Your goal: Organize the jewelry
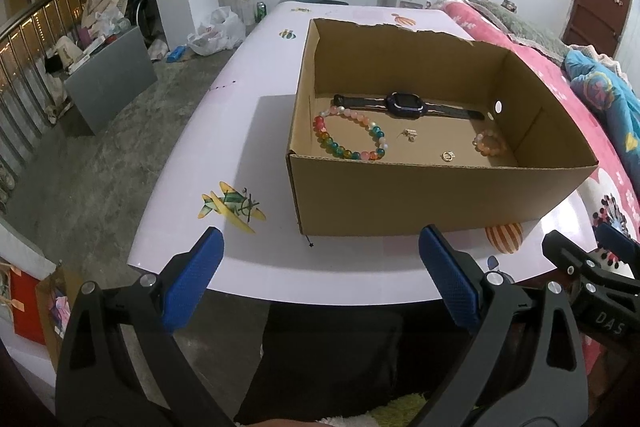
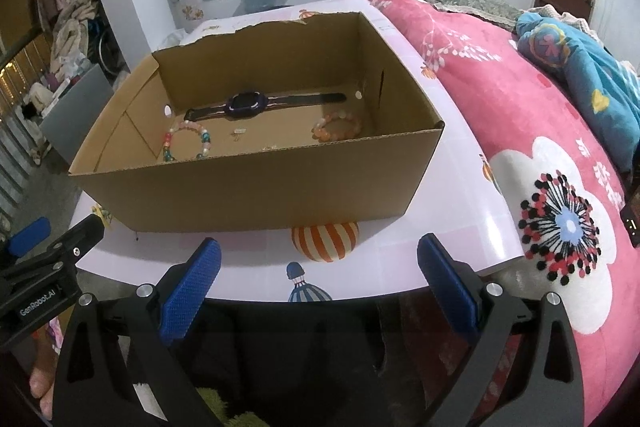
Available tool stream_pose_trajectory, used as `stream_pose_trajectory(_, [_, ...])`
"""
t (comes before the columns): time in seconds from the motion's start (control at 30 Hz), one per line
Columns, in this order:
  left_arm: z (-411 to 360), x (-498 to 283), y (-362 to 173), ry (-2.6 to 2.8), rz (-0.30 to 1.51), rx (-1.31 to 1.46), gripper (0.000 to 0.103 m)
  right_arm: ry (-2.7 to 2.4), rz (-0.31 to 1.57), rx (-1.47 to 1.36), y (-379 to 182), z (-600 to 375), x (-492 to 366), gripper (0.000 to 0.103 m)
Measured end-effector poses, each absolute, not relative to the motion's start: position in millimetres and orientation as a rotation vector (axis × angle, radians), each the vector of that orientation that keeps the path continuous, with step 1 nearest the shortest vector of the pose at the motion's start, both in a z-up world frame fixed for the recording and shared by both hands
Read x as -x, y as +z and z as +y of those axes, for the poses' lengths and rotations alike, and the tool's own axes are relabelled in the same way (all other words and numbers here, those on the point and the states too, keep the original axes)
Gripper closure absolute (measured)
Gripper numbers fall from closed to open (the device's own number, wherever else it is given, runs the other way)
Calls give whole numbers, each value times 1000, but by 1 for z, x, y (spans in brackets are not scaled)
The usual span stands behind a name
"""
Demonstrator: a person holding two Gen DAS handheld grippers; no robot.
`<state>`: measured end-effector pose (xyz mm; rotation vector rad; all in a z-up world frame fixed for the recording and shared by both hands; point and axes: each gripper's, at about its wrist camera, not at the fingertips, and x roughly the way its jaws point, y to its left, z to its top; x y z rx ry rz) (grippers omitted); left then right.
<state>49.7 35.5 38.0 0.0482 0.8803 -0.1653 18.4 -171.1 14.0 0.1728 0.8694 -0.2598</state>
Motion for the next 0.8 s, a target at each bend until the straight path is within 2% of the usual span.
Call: stream_pose_trajectory(0.8, [32, -50, 35, -171, 892, -65, 9, -254, 870, -190, 14, -175, -17, 7])
